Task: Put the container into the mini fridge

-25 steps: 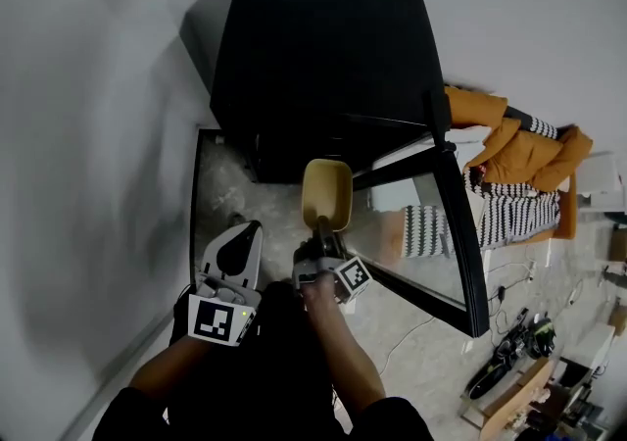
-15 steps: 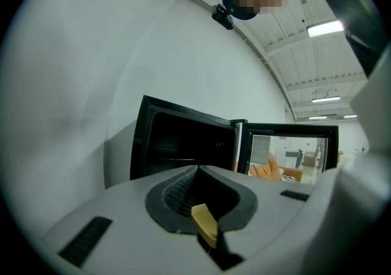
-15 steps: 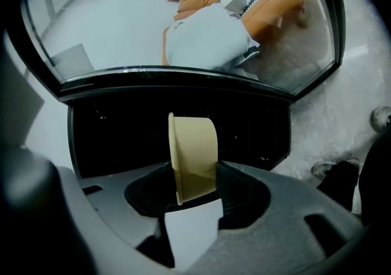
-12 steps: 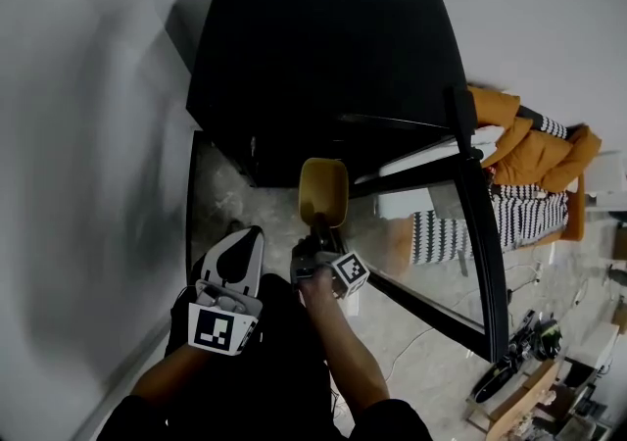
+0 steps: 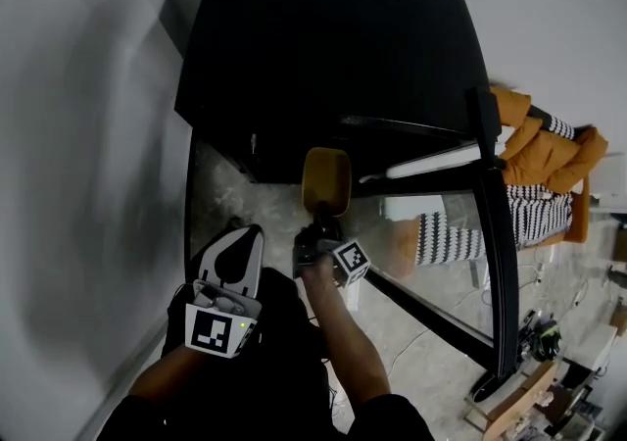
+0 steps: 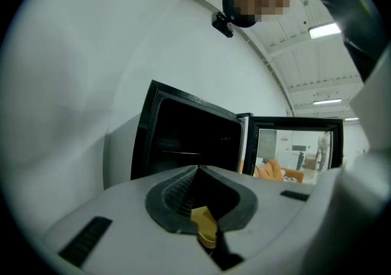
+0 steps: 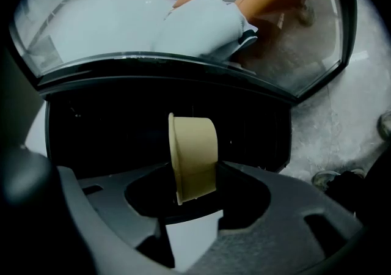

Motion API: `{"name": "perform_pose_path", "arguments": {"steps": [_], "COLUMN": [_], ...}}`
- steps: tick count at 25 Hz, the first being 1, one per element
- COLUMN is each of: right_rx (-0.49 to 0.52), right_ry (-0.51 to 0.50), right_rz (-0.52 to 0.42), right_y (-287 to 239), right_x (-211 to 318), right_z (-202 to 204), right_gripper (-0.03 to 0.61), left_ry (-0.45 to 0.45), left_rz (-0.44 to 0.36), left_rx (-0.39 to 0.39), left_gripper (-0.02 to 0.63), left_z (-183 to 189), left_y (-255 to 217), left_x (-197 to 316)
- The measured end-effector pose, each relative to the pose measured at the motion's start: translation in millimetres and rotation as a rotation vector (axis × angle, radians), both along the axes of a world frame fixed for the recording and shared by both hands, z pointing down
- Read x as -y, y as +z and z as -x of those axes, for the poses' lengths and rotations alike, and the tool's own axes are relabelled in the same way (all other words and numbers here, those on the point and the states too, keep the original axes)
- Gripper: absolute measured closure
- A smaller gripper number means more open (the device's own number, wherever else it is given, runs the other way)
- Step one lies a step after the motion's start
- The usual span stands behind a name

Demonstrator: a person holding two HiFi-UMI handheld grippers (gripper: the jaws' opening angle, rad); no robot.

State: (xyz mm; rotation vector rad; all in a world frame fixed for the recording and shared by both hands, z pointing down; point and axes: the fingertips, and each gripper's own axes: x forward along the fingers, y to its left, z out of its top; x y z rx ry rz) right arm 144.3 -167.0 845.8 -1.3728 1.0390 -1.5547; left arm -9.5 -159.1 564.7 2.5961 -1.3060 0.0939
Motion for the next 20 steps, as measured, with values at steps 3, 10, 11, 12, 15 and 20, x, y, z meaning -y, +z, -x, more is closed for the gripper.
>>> {"name": "perform_pose_path", "arguments": {"steps": [3, 10, 11, 12, 15, 20], "right_rx": [0.020, 0.025, 0.025, 0.023, 0.022, 0.008], "right_ry": [0.024, 0.044, 0.049, 0.053, 0.067, 0.082], "right_rz": [0.014, -0.014, -0.011, -0.001, 0.011, -0.027], "right_y": [8, 15, 15, 15, 17, 24], "right_x": [3, 20, 22, 23, 28, 42], "right_z": [-3, -7, -8, -9, -11, -19], "right_gripper": [0.399, 0.400, 0.400, 0.400, 0.402, 0.402], "left_ry": [0.003, 0.018, 0.019, 0.020, 0.021, 0.007], "left_rz": [0.007, 0.022, 0.023, 0.025, 0.034, 0.008], "left_rx": [-0.002, -0.001, -0.001, -0.001, -0.004, -0.018], "left_gripper": [0.609, 0.609, 0.609, 0.609, 0.610, 0.609], "left_z": [-1, -4, -4, -5, -4, 0], "left_y": [2, 6, 6, 6, 7, 1], "left_x": [1, 1, 1, 1, 4, 15]}}
